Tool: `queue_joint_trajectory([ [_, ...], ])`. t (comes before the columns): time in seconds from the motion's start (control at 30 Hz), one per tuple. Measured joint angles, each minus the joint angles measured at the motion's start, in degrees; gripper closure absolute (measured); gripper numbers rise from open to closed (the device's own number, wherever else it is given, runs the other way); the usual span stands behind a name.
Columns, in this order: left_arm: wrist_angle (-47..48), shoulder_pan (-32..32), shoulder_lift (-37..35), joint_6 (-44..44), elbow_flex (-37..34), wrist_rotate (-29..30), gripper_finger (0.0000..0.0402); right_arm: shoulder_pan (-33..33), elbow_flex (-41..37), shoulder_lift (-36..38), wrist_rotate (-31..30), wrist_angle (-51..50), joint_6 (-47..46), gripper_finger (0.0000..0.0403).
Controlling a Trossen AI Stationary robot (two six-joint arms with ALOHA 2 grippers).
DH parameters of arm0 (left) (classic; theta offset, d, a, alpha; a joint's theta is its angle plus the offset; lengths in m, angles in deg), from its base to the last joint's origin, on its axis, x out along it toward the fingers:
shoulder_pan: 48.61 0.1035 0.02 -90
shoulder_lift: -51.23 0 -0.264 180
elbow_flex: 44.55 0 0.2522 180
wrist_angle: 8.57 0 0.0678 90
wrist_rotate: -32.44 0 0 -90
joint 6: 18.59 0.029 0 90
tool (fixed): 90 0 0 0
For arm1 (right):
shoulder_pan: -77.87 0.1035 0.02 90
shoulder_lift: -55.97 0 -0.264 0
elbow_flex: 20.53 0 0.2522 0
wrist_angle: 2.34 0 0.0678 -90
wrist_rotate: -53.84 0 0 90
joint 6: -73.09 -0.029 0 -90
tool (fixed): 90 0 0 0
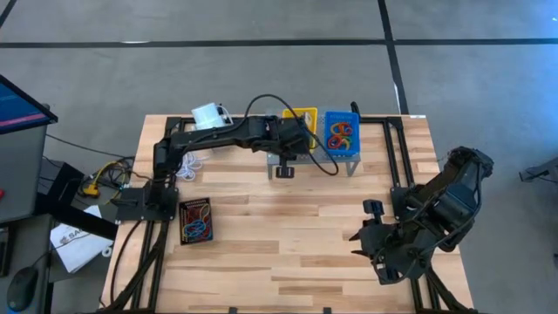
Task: Pick & Place Office Desk Supplies
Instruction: Put the yellow bin on the shelf
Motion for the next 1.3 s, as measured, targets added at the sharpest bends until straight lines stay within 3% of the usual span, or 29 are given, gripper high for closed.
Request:
queue_joint_trajectory([
  [0.43, 12.8, 0.94, -1.01, -3.06, -0.09, 3.02, 0.0401, -1.32, 0.0, 0.0, 0.0, -0.17, 0.0, 0.028],
  [0.87, 10.84, 1.24, -1.09, -3.09, -0.09, 3.1, 0.0401, -1.32, 0.0, -0.02, 0.0, -0.28, 1.03, 0.028],
  [1.03, 6.52, 1.23, -1.09, -3.11, -0.09, -2.41, 0.0401, -1.38, 0.0, -0.02, 0.0, -0.27, 1.5, 0.028],
  [1.3, 6.38, 1.2, -0.28, -3.1, -0.09, -2.76, 0.0401, -1.36, 0.0, -0.02, 0.0, -0.22, 1.45, 0.028],
])
